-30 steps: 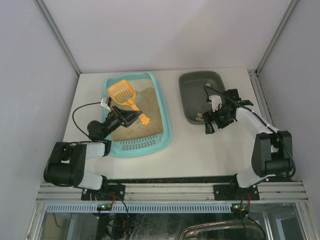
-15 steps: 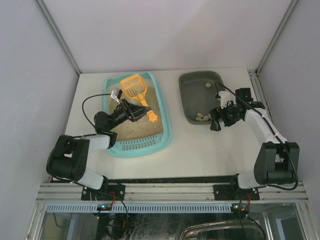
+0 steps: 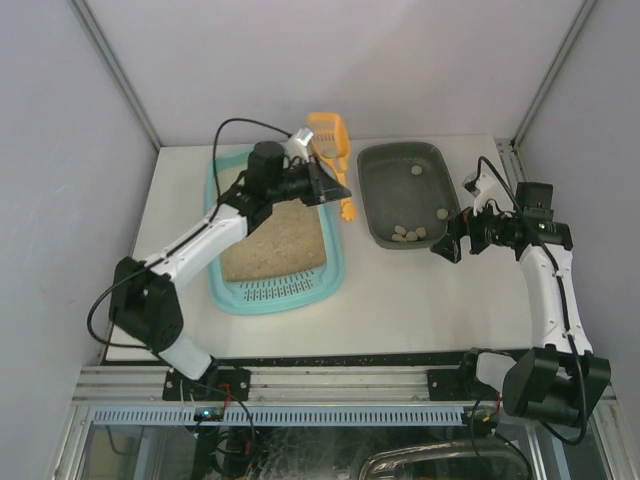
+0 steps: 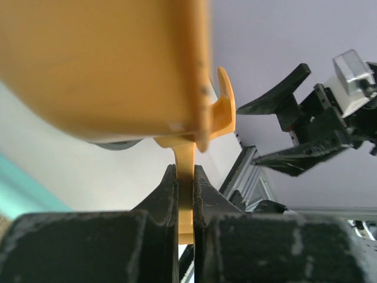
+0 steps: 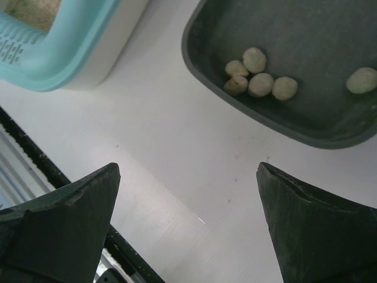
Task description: Clean the litter box
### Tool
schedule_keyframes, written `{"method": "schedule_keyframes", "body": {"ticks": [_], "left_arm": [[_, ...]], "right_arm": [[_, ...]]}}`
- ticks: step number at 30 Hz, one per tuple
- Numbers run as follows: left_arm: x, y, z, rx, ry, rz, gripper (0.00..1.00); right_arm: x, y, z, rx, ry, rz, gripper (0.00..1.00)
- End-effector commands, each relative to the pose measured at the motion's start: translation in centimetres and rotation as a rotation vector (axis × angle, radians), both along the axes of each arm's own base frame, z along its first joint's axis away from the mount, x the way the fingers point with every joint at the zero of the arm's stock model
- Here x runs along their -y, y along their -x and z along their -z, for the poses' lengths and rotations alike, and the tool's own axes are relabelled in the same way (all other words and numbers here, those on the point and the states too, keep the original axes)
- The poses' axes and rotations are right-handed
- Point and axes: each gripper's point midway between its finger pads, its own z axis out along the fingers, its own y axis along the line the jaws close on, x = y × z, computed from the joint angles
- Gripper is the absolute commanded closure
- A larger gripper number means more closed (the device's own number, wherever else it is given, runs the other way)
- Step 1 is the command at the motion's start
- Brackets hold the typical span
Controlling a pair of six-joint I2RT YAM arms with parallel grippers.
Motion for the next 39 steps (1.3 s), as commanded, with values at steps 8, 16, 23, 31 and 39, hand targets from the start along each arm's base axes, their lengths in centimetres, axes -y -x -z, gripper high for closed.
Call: {"method": "schedule_keyframes", "body": {"ticks": [8, 16, 23, 31, 39], "left_arm": [[9.2, -2.1, 7.1, -0.050, -0.380, 0.137, 1.00], [13.1, -1.3, 13.1, 0.088, -0.783, 0.229, 1.00], [11.6, -1.6, 15.8, 0.149, -0.962, 0.225, 1.00], [10.1, -3.0, 15.4, 0.211, -1.052, 0.174, 1.00], [7.2, 0.5, 2.2, 0.221, -0.806, 0.083, 1.00]], "right_arm": [[-1.3, 0.1, -1.4, 0.001, -0.090, -0.048, 0.00], [-1.0, -0.1, -1.4, -0.005, -0.090, -0.031, 0.00], [-1.0, -0.2, -1.2, -0.010, -0.092, -0.032, 0.00], [-0.8, -0.5, -0.9, -0.019, -0.083, -0.021, 0.00], [0.0, -1.3, -0.4, -0.029, -0.064, 0.038, 0.00]]}}
